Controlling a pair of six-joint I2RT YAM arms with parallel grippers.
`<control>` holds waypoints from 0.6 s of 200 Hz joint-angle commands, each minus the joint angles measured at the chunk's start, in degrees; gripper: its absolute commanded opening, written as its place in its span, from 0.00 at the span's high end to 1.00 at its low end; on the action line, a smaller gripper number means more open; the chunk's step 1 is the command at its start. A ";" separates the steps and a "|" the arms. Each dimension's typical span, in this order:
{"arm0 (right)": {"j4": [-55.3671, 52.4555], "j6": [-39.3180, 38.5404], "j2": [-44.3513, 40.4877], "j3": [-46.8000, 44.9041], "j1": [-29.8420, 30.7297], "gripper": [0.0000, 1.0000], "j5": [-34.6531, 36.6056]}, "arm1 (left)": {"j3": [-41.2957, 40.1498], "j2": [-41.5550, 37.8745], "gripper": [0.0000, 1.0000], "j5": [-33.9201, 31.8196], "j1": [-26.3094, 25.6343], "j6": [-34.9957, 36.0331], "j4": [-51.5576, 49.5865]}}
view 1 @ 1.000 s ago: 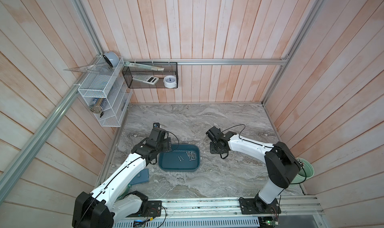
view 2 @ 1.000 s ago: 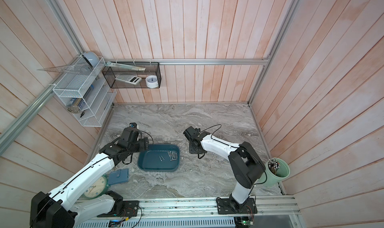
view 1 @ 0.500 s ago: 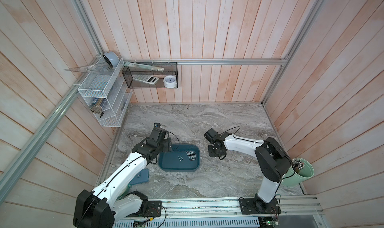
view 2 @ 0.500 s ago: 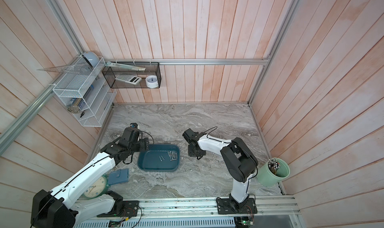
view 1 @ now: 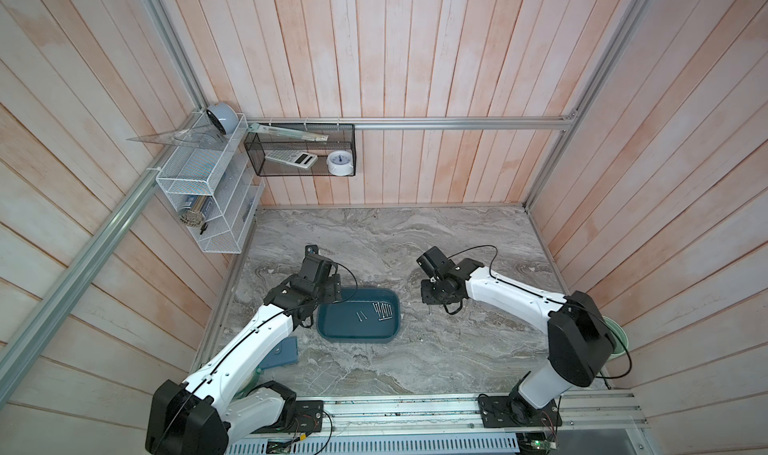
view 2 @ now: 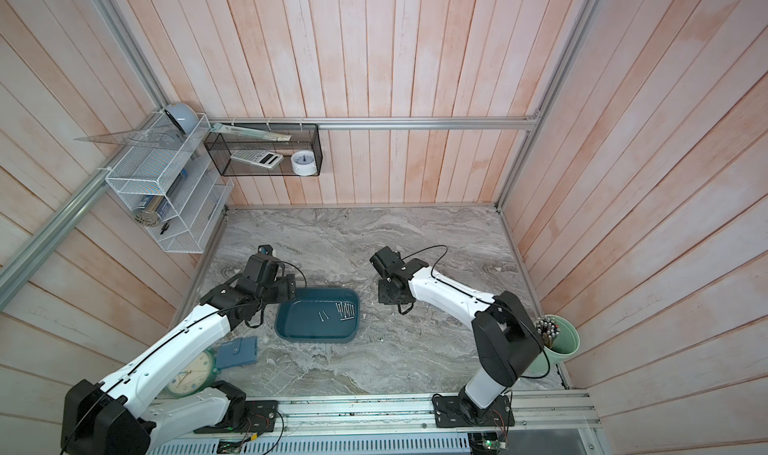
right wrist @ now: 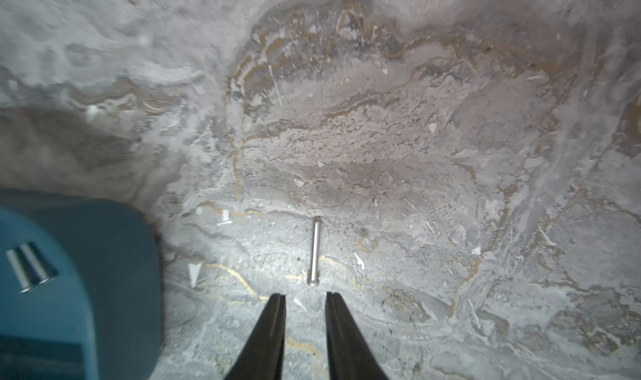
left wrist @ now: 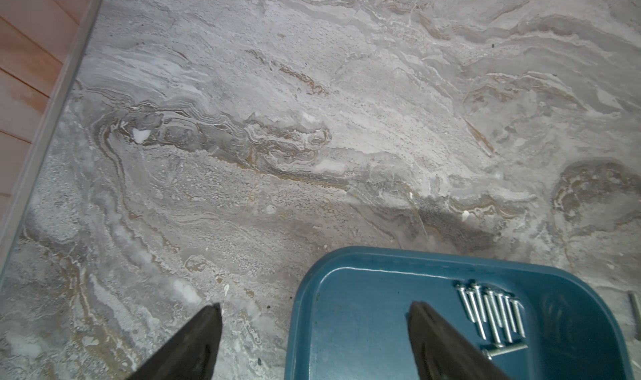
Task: Take out the screws from the storage box
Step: Place the screw at the center of the board, then pick up the screw from the storage box.
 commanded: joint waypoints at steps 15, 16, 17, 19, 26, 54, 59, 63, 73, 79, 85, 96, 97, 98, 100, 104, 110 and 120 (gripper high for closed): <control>0.34 -0.30 -2.58 1.30 0.80 0.76 -5.52 | 1.02 -1.22 0.08 -3.55 0.26 0.55 -1.13; 0.44 -0.27 -2.57 1.34 0.90 0.76 -5.61 | 1.06 -1.23 0.08 -3.54 0.26 0.53 -1.15; 0.53 -0.25 -2.56 1.40 1.03 0.76 -5.70 | 1.04 -1.24 0.08 -3.54 0.26 0.56 -1.11; 0.66 -0.18 -2.50 1.57 1.36 0.76 -5.93 | 1.03 -1.31 0.08 -3.54 0.25 0.57 -1.02; 1.41 0.00 -2.03 2.45 2.50 0.76 -6.50 | 0.94 -1.42 0.08 -3.61 0.25 0.60 -0.94; 0.09 -1.19 4.58 11.01 9.27 0.77 -7.25 | 0.76 -2.59 0.05 -5.23 0.25 0.68 -0.58; -1.01 -1.79 6.42 12.85 10.76 0.77 -6.92 | 0.69 -2.94 0.05 -5.64 0.30 0.68 -0.45; -1.89 -2.27 8.09 14.74 11.80 0.77 -6.66 | 0.60 -3.20 0.05 -6.04 0.27 0.67 -0.32; -4.73 -3.55 12.55 19.83 14.05 0.78 -5.85 | 0.27 -3.90 0.04 -6.75 0.37 0.60 -0.12; -6.50 -4.19 15.00 22.65 15.11 0.79 -5.20 | 0.09 -4.51 0.04 -7.32 0.34 0.59 0.18; -8.15 -4.81 17.44 25.32 16.00 0.80 -4.56 | -0.18 -4.96 0.04 -7.79 0.32 0.60 0.34; -10.31 -5.72 21.17 29.32 16.79 0.82 -4.30 | -0.64 -6.12 0.04 -8.77 0.36 0.52 0.95; -10.42 -5.75 21.48 29.54 16.84 0.82 -4.35 | -0.69 -6.23 0.04 -8.79 0.35 0.56 0.99; -10.53 -5.80 21.72 29.82 16.83 0.82 -4.37 | -0.76 -6.29 0.04 -8.84 0.39 0.58 1.01; -10.67 -5.89 22.25 30.26 16.89 0.82 -4.49 | -0.85 -6.51 0.04 -8.97 0.40 0.55 1.09; -10.72 -5.95 23.11 30.86 16.90 0.82 -4.77 | -1.10 -6.84 0.04 -9.34 0.35 0.58 1.28; -10.43 -5.95 24.15 31.48 16.82 0.82 -4.83 | -1.33 -7.35 0.03 -9.72 0.34 0.60 1.63; -10.04 -6.11 25.64 32.14 16.86 0.83 -4.92 | -1.76 -8.27 0.03 -10.30 0.34 0.68 2.21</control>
